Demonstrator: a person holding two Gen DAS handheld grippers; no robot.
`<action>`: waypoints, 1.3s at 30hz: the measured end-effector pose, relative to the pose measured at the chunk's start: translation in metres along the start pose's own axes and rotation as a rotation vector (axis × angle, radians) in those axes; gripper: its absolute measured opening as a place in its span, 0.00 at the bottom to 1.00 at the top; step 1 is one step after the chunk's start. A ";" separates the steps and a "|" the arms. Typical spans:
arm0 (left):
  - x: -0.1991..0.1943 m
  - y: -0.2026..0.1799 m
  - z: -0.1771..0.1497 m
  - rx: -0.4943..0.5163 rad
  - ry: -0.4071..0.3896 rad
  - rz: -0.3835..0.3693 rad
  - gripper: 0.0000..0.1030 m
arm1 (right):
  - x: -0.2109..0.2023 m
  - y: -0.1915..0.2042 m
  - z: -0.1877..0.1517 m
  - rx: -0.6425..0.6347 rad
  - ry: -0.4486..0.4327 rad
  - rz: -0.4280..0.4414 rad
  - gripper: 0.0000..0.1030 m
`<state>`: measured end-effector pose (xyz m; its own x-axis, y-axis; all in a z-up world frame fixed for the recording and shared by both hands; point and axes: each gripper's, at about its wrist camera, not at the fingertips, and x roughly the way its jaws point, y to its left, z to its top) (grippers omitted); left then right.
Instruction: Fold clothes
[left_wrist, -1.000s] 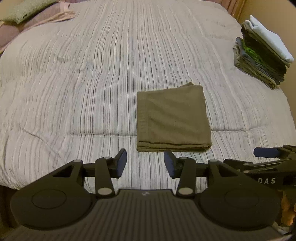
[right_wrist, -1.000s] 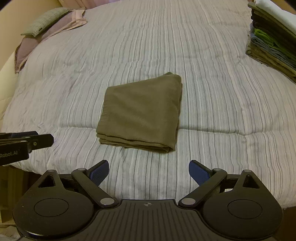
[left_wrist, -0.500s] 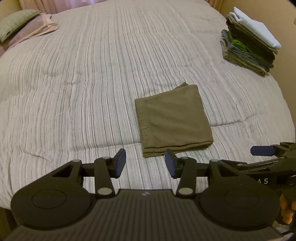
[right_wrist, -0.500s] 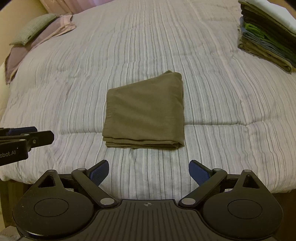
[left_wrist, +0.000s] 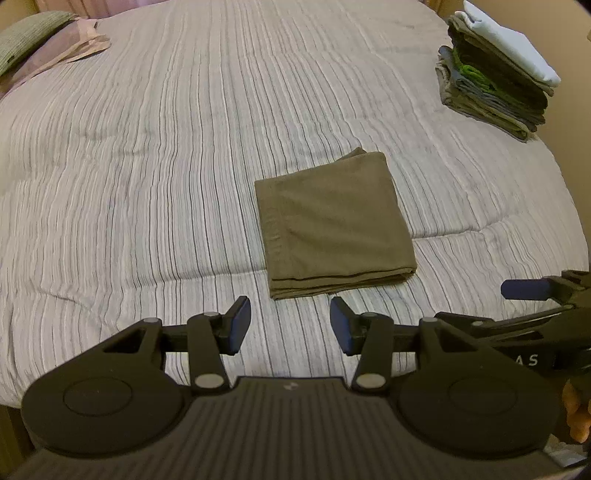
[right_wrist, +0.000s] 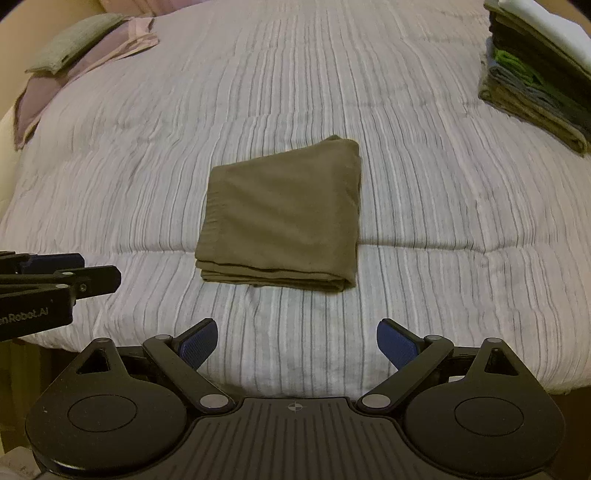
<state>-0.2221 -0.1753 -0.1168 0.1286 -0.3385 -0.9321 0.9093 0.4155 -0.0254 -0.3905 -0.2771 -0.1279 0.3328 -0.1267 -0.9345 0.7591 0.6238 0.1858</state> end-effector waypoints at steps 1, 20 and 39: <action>0.001 -0.002 -0.001 -0.006 0.000 0.004 0.42 | 0.000 -0.002 0.000 -0.006 0.000 0.001 0.93; 0.113 0.061 0.015 -0.331 -0.047 -0.209 0.61 | 0.075 -0.105 0.031 0.107 -0.141 0.319 0.93; 0.282 0.128 0.037 -0.529 0.016 -0.674 0.33 | 0.223 -0.166 0.060 0.595 -0.131 0.663 0.43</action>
<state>-0.0551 -0.2489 -0.3694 -0.3821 -0.6445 -0.6623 0.4847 0.4705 -0.7374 -0.4090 -0.4554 -0.3492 0.8392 0.0077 -0.5438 0.5403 0.1020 0.8352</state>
